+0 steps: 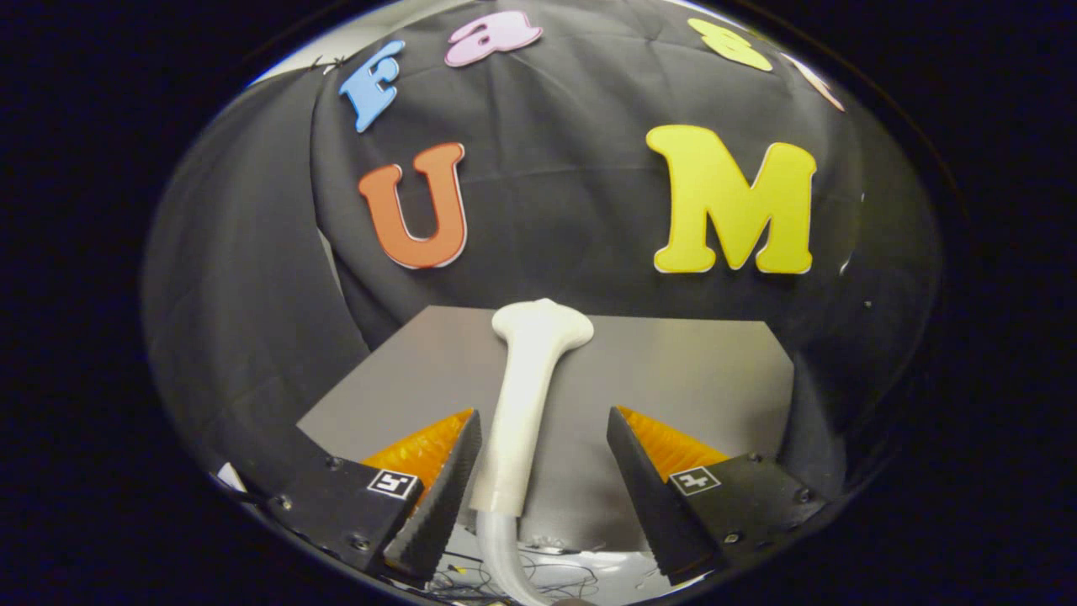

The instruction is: Iron the clothes twice with a garment steamer, once on the left side and once on the right side.

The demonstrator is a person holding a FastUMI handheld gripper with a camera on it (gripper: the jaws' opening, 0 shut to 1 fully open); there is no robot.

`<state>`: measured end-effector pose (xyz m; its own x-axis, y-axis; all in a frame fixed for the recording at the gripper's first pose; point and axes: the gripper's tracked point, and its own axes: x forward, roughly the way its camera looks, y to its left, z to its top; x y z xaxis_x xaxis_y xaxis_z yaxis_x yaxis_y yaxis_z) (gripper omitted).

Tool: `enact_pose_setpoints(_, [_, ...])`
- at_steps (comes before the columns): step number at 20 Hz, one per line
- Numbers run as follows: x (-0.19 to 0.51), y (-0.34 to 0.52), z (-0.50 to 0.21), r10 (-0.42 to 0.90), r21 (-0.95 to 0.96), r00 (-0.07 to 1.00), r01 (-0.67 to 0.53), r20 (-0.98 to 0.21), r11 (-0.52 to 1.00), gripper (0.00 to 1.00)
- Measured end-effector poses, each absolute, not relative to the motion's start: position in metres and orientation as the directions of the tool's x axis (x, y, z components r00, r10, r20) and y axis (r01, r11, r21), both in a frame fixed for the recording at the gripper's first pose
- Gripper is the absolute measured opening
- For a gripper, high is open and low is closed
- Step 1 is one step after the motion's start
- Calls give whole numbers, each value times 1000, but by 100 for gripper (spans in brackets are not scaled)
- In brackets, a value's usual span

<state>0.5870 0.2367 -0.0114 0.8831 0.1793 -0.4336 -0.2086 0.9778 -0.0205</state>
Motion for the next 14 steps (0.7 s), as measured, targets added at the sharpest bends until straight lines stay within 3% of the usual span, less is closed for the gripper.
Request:
enact_pose_setpoints(5, [609,249,-41,146,-40,857,-191,-494,981,84])
enact_pose_setpoints(6, [610,251,-45,141,-35,851,-184,-506,982,75])
enact_pose_setpoints(9, [615,257,-46,130,-31,848,-170,-514,985,61])
enact_pose_setpoints(10, [615,257,-47,118,-27,842,-155,-526,988,46])
enact_pose_setpoints(14, [609,260,-42,167,21,832,-184,-530,983,37])
